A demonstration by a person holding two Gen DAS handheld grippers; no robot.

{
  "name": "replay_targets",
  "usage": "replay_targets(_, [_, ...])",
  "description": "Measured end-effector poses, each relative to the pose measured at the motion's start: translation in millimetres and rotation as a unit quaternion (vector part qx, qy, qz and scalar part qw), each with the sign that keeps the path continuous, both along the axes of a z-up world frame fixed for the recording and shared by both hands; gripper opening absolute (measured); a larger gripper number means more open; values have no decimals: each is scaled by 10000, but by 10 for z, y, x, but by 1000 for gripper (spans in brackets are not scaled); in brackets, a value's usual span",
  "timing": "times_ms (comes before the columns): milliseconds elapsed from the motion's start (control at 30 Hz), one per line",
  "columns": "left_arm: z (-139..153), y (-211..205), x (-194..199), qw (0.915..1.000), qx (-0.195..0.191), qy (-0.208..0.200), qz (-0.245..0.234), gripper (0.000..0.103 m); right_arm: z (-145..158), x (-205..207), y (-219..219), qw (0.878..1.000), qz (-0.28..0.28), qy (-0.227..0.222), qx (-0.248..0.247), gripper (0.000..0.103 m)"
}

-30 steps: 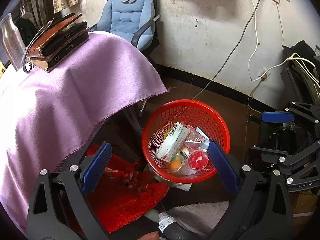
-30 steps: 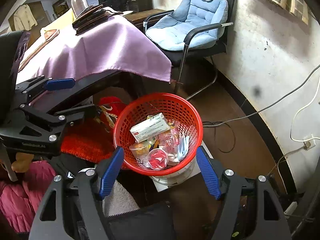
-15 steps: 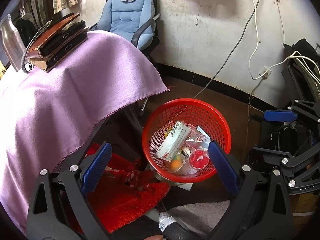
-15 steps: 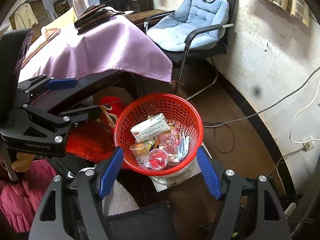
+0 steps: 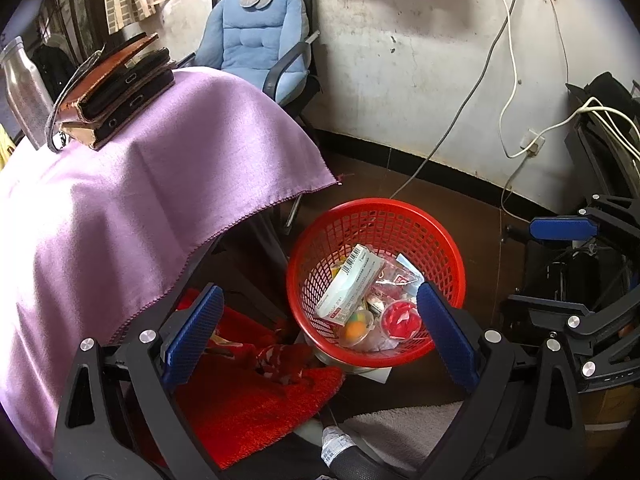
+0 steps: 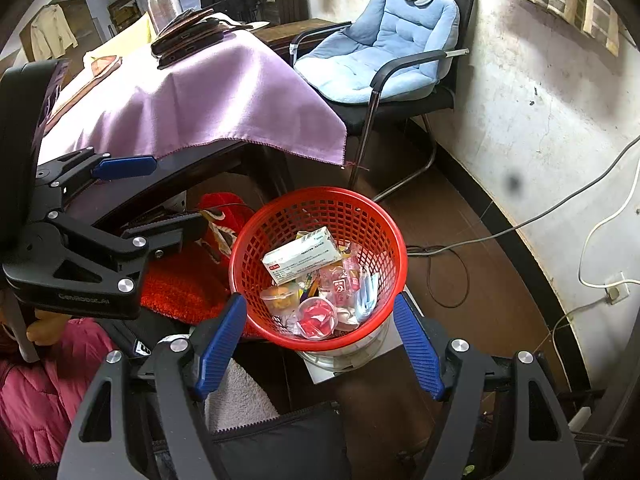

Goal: Collect trash

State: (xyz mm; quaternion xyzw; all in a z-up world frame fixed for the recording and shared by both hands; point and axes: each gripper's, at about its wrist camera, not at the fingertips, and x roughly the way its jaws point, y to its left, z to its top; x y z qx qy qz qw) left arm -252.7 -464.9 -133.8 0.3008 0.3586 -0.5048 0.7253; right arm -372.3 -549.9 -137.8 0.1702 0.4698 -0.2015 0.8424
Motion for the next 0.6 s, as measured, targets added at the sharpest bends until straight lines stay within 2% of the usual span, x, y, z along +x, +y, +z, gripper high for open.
replay_targets(367, [31,6,-22,10000,49,-64,-30,94,44,-6,-13,10000,-1,-20,-36,75])
replay_targets(600, [99,37,-47,9999,-53,-118,-30,94,63,-23,-23,10000,-30,-50,-53,75])
